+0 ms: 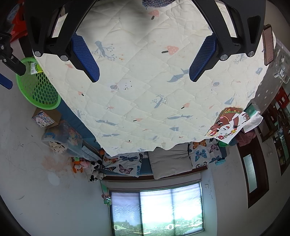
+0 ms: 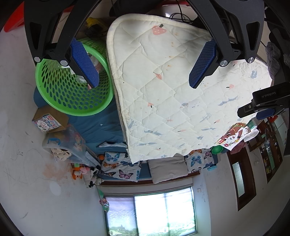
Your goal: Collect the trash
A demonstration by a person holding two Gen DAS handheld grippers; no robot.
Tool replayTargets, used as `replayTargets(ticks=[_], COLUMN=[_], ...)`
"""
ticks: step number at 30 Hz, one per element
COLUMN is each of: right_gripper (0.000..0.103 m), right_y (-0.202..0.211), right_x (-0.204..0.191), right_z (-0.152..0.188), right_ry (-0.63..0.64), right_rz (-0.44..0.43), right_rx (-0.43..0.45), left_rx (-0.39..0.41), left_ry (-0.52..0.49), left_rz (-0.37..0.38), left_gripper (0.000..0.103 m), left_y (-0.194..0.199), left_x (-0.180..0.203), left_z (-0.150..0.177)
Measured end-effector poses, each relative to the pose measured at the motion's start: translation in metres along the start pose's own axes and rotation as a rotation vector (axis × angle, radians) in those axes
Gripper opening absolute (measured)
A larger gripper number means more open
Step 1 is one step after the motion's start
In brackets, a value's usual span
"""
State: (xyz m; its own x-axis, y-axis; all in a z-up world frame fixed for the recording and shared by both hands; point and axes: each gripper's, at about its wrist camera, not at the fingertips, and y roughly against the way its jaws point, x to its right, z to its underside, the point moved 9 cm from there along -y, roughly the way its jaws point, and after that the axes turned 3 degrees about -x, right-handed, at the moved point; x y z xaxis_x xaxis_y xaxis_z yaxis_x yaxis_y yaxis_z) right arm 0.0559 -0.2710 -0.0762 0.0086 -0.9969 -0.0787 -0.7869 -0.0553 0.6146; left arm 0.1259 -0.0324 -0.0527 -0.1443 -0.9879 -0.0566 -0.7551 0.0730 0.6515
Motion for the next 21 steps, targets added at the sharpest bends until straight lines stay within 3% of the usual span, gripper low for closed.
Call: replayTargets(ticks=[21], right_gripper=[0.099], right_y=[-0.0019], right_x=[-0.0018], right_z=[-0.0003], right_ry=[0.002], right_rz=[-0.009], right_rx=[-0.004], left_rx=[-0.006], left_ry=[0.006], left_rz=[0.007], left_gripper=[0.096], left_y=[-0.0004], left_x=[0.0000], left_z=[0.0028])
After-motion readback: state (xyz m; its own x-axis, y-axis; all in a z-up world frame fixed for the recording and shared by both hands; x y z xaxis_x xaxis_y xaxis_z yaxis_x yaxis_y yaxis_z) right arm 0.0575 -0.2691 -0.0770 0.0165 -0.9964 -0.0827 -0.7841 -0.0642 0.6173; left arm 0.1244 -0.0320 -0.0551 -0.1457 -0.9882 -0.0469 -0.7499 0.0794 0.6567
